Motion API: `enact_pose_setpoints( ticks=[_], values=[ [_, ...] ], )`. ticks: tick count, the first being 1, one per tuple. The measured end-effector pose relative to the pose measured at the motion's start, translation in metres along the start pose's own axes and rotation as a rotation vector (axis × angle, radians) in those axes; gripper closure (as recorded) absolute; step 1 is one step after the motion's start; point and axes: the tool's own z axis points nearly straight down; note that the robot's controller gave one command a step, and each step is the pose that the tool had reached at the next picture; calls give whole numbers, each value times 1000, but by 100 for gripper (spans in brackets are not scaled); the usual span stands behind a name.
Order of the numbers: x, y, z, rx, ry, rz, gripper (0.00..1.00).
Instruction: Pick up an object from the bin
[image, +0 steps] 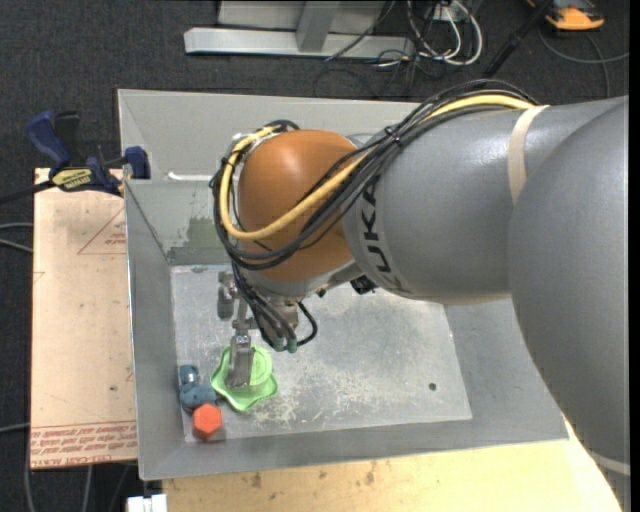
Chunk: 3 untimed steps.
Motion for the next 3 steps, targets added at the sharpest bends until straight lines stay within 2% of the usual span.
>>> enact_pose_setpoints(
  ticks=[1, 2, 3],
  values=[
    [-2, -45, 123, 3, 7, 52, 0],
    [-5, -43, 116, -3, -5, 49, 100],
    [25, -35, 2, -3, -8, 36, 100]
  ],
)
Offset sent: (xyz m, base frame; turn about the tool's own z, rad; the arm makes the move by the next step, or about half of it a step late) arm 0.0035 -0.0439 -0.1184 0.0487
